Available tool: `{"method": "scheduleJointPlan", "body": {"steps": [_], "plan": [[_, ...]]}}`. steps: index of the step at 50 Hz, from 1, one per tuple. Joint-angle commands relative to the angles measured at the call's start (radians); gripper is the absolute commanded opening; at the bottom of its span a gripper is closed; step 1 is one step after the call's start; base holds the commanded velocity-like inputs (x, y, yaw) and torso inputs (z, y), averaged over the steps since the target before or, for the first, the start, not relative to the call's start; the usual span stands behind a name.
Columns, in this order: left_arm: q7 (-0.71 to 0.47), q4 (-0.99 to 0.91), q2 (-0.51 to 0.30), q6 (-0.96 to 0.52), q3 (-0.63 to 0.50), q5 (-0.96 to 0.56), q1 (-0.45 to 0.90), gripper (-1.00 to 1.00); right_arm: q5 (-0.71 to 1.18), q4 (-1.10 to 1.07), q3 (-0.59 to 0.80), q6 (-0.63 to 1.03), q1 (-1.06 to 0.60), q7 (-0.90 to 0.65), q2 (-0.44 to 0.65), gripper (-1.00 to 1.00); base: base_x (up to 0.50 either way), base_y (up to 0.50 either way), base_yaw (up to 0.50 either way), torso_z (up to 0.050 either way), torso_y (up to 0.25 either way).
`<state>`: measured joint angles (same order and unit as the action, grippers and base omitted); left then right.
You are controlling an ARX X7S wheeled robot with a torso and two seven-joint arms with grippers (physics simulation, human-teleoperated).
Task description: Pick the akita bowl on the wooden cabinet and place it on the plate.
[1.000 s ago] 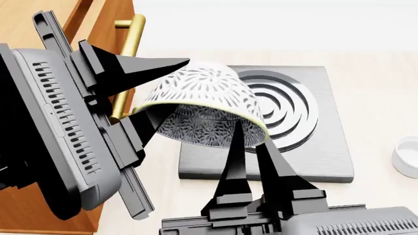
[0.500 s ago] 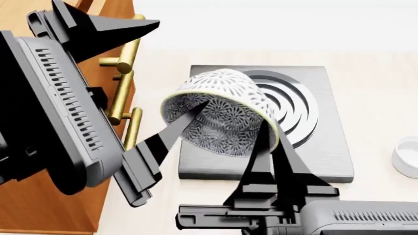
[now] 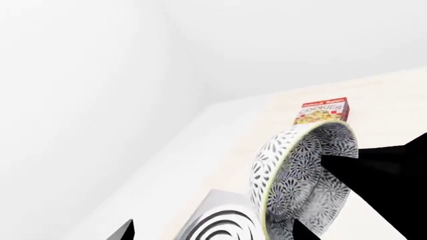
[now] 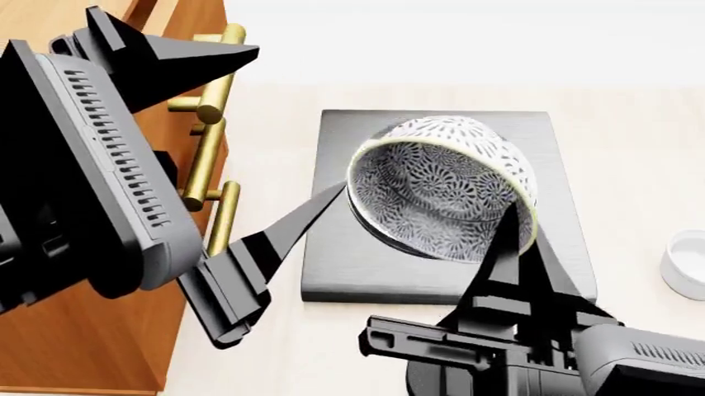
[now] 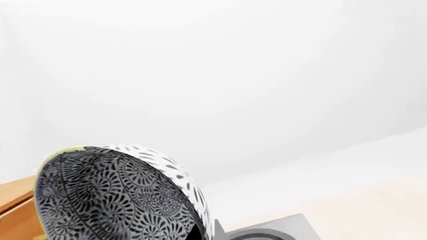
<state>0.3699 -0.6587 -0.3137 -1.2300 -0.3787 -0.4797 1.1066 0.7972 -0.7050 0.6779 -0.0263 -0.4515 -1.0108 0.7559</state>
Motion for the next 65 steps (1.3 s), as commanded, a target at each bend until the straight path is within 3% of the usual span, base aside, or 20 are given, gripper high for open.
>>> {"method": "scheduleJointPlan", "body": {"steps": [1,41,65], "plan": [[-0.001,-0.005,0.004,-0.028,0.019,-0.027,0.000,1.00,0.005,0.049,-0.061,-0.072,0.045,-0.011,0.015,-1.00,0.00,0.00,0.00,0.000,0.000],[-0.055,-0.036,-0.005,0.051,0.030,-0.006,-0.027,1.00,0.017,-0.021,-0.241,-0.224,0.217,-0.128,0.171,-1.00,0.00,0.00,0.00,0.000,0.000],[-0.064,-0.035,-0.009,0.067,0.023,-0.016,-0.040,1.00,0.030,-0.050,-0.438,-0.476,0.481,-0.184,0.284,-1.00,0.00,0.00,0.00,0.000,0.000]]}}
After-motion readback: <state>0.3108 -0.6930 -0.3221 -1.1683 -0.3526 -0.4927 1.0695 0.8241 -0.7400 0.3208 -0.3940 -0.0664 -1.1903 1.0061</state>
